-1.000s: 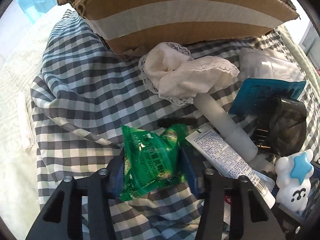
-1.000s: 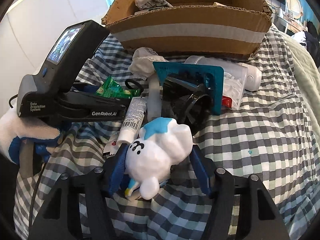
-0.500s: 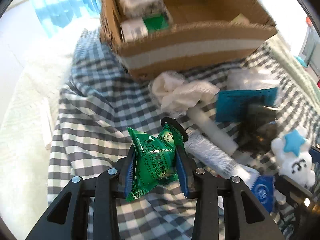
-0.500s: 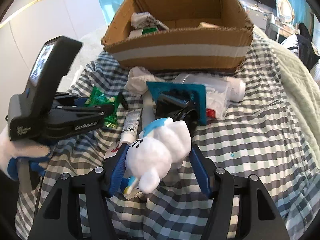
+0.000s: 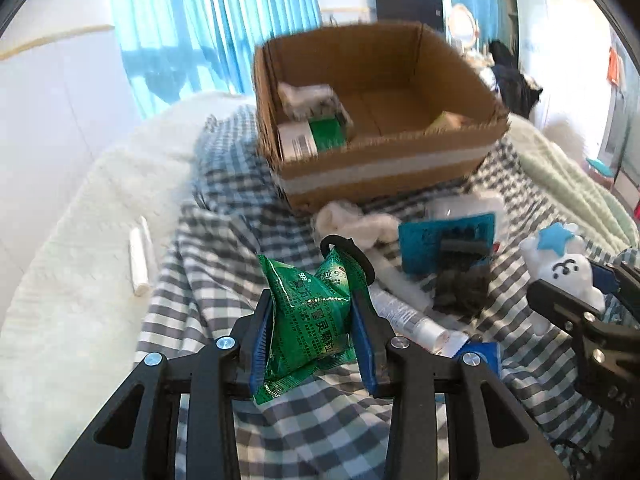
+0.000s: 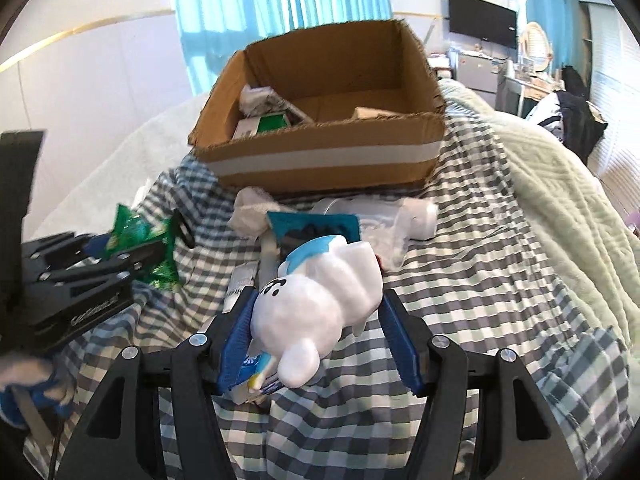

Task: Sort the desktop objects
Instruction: 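Carry the green packet and the white plush toy over the cardboard box with both grippers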

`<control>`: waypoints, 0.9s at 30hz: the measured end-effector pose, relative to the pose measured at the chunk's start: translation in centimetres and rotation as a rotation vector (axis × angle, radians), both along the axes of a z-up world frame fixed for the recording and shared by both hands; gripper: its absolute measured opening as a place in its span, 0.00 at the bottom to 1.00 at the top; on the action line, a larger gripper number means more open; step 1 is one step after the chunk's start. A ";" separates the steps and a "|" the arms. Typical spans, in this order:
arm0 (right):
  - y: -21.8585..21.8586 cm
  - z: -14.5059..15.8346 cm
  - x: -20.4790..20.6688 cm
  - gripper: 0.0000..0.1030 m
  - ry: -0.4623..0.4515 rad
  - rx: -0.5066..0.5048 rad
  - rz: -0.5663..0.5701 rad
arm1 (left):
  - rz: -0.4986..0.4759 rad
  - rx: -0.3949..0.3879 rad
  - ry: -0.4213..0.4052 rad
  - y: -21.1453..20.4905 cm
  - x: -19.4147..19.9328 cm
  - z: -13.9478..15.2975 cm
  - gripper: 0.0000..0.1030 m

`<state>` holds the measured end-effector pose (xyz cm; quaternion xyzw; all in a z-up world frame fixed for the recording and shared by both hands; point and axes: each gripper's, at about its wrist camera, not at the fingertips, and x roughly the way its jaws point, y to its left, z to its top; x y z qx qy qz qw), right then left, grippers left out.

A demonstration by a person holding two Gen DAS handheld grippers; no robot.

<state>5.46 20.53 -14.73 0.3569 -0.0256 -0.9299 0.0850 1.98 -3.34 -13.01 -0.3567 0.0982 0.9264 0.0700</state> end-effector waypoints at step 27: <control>3.0 13.6 0.4 0.59 0.440 -0.036 -0.059 | 0.025 0.207 0.325 0.3 -0.6 13.1 0.36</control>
